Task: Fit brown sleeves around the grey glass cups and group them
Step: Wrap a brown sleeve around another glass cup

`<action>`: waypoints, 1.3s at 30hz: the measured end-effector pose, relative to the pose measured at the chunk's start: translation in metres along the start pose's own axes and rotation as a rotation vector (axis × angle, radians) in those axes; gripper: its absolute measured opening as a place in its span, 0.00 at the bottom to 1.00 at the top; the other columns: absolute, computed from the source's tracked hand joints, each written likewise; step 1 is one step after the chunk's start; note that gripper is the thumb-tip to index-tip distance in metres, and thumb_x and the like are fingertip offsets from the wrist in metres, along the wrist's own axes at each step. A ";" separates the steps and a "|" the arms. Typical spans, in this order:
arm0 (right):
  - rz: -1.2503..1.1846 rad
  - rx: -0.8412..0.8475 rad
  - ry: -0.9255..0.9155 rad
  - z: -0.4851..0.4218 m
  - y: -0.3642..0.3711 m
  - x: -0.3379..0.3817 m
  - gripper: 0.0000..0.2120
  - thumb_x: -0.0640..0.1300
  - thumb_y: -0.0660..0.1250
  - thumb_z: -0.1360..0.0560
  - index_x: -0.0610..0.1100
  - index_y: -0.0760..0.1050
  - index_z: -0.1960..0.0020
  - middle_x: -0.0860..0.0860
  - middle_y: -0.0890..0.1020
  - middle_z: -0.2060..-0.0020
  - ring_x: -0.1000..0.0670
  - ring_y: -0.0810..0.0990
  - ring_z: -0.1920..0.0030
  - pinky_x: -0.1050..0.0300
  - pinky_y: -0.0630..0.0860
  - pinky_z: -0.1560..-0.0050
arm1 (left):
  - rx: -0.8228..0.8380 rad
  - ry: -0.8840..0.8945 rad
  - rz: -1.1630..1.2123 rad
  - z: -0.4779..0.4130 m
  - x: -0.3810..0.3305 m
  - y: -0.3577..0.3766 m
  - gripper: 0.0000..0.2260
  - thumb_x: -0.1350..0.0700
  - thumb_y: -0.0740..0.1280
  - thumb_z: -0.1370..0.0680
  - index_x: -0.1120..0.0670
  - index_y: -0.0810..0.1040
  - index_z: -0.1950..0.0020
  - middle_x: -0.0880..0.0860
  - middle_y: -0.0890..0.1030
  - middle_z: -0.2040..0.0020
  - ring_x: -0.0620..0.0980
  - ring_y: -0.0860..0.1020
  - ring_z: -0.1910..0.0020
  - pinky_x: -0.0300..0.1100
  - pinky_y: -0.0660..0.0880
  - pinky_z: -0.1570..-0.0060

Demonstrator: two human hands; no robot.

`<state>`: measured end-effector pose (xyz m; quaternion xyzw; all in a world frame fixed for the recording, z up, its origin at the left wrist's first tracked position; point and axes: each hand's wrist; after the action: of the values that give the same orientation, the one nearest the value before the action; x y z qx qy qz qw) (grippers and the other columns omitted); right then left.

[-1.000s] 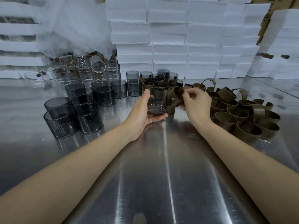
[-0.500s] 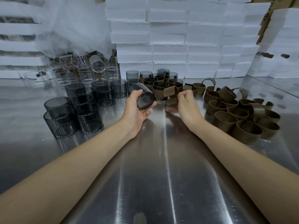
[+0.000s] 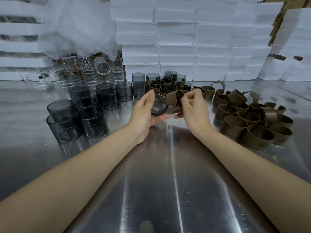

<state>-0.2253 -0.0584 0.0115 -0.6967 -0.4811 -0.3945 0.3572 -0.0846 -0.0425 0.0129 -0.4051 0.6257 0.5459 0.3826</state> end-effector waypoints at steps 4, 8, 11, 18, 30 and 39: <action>0.016 -0.059 -0.078 -0.001 -0.002 0.003 0.08 0.39 0.60 0.20 0.48 0.66 0.57 0.42 0.82 0.65 0.43 0.83 0.65 0.55 0.78 0.72 | 0.016 0.015 -0.002 0.001 0.001 -0.002 0.12 0.53 0.67 0.21 0.49 0.76 0.38 0.44 0.77 0.44 0.58 0.85 0.61 0.38 0.80 0.65; 0.074 -0.084 -0.138 -0.002 -0.004 0.002 0.06 0.40 0.59 0.20 0.48 0.67 0.55 0.43 0.81 0.64 0.43 0.81 0.65 0.44 0.80 0.66 | 0.044 -0.019 -0.047 0.001 0.001 0.001 0.18 0.58 0.63 0.18 0.54 0.70 0.28 0.48 0.71 0.36 0.62 0.84 0.55 0.38 0.80 0.63; 0.074 -0.076 -0.178 -0.001 -0.003 0.002 0.08 0.41 0.59 0.20 0.52 0.67 0.55 0.43 0.82 0.62 0.43 0.82 0.62 0.41 0.80 0.60 | 0.077 -0.028 -0.048 0.002 0.003 0.001 0.18 0.62 0.61 0.18 0.55 0.71 0.28 0.50 0.73 0.35 0.65 0.81 0.47 0.38 0.81 0.62; 0.081 0.013 -0.248 0.004 -0.001 0.006 0.05 0.41 0.62 0.20 0.50 0.71 0.54 0.48 0.80 0.61 0.44 0.79 0.58 0.46 0.77 0.55 | 0.050 -0.042 -0.075 0.003 -0.001 0.001 0.10 0.53 0.61 0.17 0.50 0.80 0.41 0.55 0.80 0.37 0.63 0.84 0.55 0.42 0.81 0.61; 0.104 0.066 -0.290 0.006 -0.003 0.009 0.04 0.43 0.65 0.21 0.48 0.79 0.51 0.59 0.81 0.60 0.60 0.79 0.57 0.62 0.76 0.53 | 0.144 0.087 -0.157 0.000 0.006 -0.001 0.15 0.65 0.66 0.21 0.56 0.79 0.36 0.56 0.80 0.40 0.50 0.83 0.46 0.45 0.82 0.54; 0.244 0.355 -0.162 0.011 0.003 0.009 0.18 0.41 0.55 0.17 0.48 0.64 0.28 0.54 0.76 0.42 0.55 0.75 0.41 0.68 0.69 0.40 | 0.152 0.117 -0.117 0.000 0.007 -0.001 0.13 0.67 0.64 0.21 0.57 0.80 0.39 0.52 0.84 0.47 0.45 0.84 0.51 0.40 0.81 0.58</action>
<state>-0.2180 -0.0466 0.0141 -0.7054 -0.4824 -0.2004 0.4791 -0.0861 -0.0434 0.0057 -0.4421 0.6617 0.4490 0.4063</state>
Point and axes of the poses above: each hand's wrist, its own z-axis away from the middle knuckle, its own y-axis out of the palm, x = y × z
